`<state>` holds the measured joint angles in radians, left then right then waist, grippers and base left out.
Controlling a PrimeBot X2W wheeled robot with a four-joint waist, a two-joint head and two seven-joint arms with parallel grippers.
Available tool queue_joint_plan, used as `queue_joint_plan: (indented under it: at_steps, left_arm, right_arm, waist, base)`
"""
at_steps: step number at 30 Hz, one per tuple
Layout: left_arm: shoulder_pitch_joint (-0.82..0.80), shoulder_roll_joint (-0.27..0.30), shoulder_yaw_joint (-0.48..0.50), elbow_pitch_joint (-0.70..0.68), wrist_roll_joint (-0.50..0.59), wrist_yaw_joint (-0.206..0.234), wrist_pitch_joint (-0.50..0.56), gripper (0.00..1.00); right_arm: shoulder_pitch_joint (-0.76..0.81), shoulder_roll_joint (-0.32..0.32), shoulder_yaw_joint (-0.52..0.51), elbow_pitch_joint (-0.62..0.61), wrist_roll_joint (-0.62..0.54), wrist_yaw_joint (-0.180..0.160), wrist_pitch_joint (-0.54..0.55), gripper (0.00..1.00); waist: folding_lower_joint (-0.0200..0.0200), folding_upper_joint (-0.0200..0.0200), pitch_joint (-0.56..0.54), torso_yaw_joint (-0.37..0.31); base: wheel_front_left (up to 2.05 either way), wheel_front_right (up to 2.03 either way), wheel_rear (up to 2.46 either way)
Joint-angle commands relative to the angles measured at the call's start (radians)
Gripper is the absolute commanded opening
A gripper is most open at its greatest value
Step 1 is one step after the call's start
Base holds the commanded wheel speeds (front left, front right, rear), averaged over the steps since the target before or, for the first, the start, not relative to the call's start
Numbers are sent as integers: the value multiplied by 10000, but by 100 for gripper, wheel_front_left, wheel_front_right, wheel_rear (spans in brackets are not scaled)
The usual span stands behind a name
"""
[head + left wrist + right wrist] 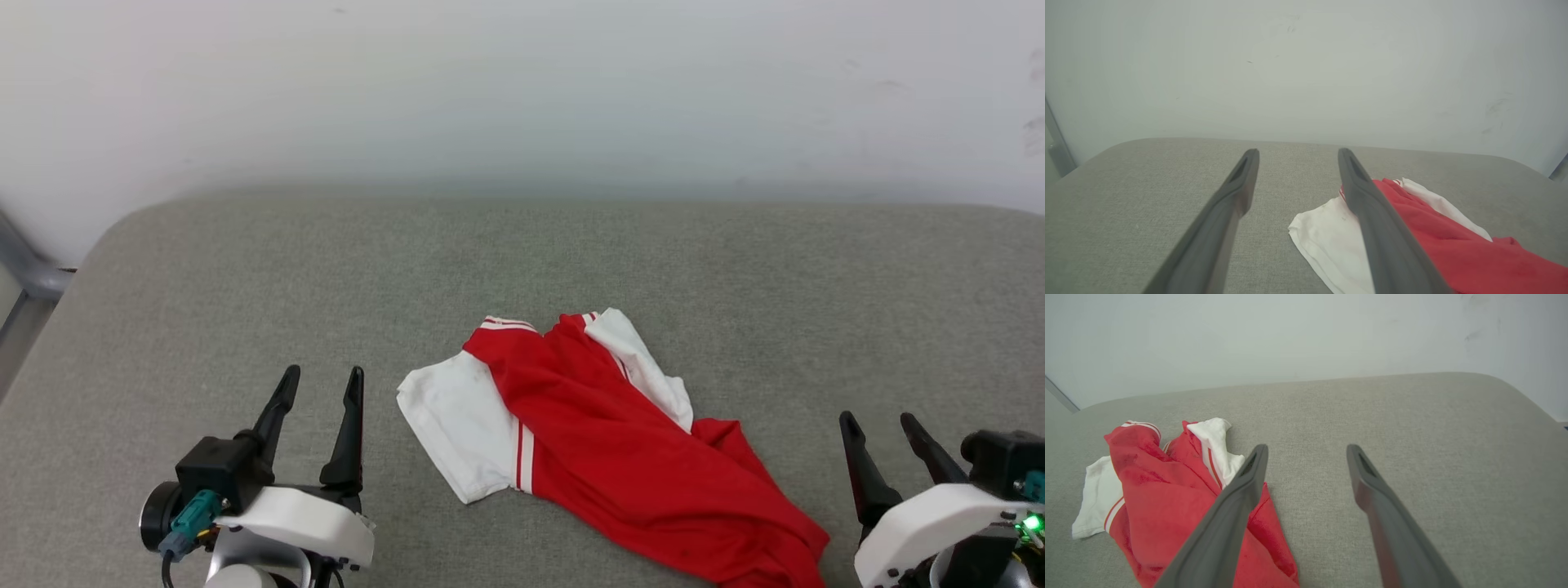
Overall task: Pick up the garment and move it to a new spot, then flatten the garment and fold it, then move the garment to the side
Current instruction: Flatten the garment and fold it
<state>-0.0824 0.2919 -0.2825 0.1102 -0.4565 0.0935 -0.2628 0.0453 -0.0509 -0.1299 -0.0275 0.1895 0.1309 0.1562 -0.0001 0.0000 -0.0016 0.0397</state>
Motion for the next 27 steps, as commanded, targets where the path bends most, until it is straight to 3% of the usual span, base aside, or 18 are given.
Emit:
queue_joint_plan:
  at_steps: [1, 8, 16, 27]
  left_arm:
    - [-158, -9, 30, -57, 80, -38, -24, 100]
    - [-682, -333, 244, -283, 298, -248, -24, 100]
    - [-1271, -955, 547, -310, 628, -679, -22, 100]
    - [-1640, -1782, 1293, 34, 1146, -1374, -22, 100]
  right_arm:
    - [-265, 9, -53, 135, 64, -3, 163, 100]
    - [-1903, -914, 370, 1495, 1065, -3, 2011, 100]
    - [-3890, -2266, 2331, 2828, 1978, -3, 3980, 100]
    - [-5352, -3118, 4738, 4969, 3093, -3, 5324, 100]
  waist:
    - [1, 0, 241, 159]
    - [1, 0, 1248, 731]
    - [1, 0, 2108, 1529]
    - [1, 0, 2939, 2233]
  base:
    - [0, 0, 0]
    - [0, 0, 0]
    - [0, 0, 0]
    - [0, 0, 0]
